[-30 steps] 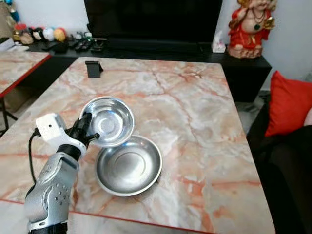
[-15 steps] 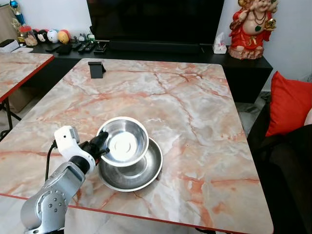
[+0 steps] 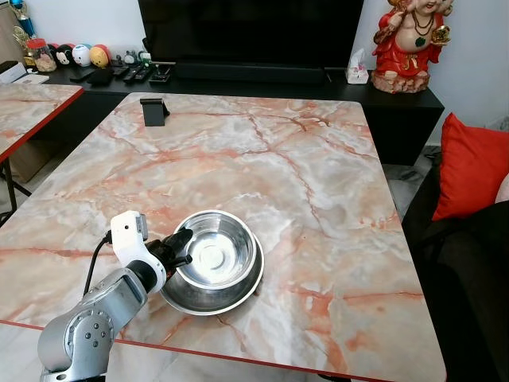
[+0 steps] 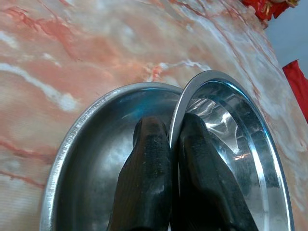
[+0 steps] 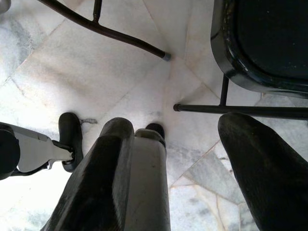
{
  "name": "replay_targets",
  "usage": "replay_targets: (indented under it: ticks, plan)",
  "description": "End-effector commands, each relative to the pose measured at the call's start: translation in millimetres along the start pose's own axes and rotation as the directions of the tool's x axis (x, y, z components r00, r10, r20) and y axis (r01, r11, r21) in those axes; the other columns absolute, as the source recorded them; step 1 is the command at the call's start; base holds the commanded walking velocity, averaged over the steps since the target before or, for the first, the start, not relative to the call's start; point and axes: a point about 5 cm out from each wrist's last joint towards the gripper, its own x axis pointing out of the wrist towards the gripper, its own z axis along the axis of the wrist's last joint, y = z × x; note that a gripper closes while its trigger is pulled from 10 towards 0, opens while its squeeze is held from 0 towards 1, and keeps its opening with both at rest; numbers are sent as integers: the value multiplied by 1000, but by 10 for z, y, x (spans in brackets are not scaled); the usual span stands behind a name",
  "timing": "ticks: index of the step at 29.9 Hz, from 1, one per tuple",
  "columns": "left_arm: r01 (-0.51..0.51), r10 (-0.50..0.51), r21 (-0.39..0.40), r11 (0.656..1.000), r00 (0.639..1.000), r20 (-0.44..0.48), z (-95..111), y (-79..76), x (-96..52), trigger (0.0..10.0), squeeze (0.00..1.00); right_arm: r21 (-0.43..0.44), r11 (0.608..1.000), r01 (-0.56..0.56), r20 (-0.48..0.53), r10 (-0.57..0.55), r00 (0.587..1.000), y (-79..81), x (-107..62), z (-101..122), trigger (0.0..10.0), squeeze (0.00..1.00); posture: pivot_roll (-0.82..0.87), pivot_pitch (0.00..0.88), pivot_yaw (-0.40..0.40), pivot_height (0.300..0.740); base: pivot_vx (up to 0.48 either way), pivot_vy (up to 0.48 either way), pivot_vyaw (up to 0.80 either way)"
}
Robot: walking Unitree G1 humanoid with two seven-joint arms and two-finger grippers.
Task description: Setting the table
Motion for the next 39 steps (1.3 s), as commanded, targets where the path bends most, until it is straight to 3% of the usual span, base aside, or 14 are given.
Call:
replay_targets:
  ticks: [1,15,16,17,18,19,24,25,26,27,34,39]
  plan:
    - [-20,21,42,999,1000,-8,22,0,-22,10000,0,-8,1000,-2,-11,2,1000,1,-3,-20,10000,0,8,0,10,740,0,0,0]
    - [-30,32,51,998,998,-50,-29,15,-10,10000,0,-5,1000,-4,-11,4,1000,5,-1,-14,10000,0,10,0,9,740,0,0,0]
    - [-30,32,51,998,998,-53,-38,14,-10,10000,153,-4,1000,-4,-11,4,1000,6,-1,-14,10000,0,10,0,9,740,0,0,0]
    - [-30,33,52,998,998,-54,-42,14,-10,10000,549,-4,1000,-4,-11,4,1000,6,-1,-14,10000,0,10,0,9,740,0,0,0]
    - [-30,33,52,998,998,-54,-43,14,-10,10000,549,-3,1000,-4,-11,4,1000,6,-1,-14,10000,0,10,0,9,740,0,0,0]
    - [-33,36,55,998,998,-54,-43,16,-8,10000,1000,-4,1000,-4,-11,4,1000,6,0,-13,10000,0,9,0,9,740,0,0,0]
    - [-46,49,63,997,998,-47,-28,27,-4,10000,980,-3,1000,-4,-11,4,1000,7,0,-11,10000,0,10,0,8,740,0,0,0]
    - [-49,52,66,997,998,-45,-24,30,-2,10000,933,-3,1000,-4,-11,4,1000,6,0,-11,10000,0,10,0,8,740,0,0,0]
    - [-52,55,68,996,997,-44,-23,32,-1,10000,675,-3,1000,-4,-11,4,1000,5,0,-11,10000,0,11,0,7,740,0,0,0]
    - [-54,57,69,996,997,-44,-22,33,-1,10000,0,-3,1000,-4,-11,4,1000,5,0,-11,10000,0,12,0,7,740,0,0,0]
    - [-64,69,92,994,997,-46,-11,42,1,10000,0,-4,1000,-4,-11,4,1000,6,2,-5,10000,0,14,0,5,740,0,0,0]
    - [-76,88,189,979,995,-56,-9,55,-5,10000,0,-5,1000,-5,-10,5,1000,7,3,-2,10000,0,15,0,6,740,0,0,0]
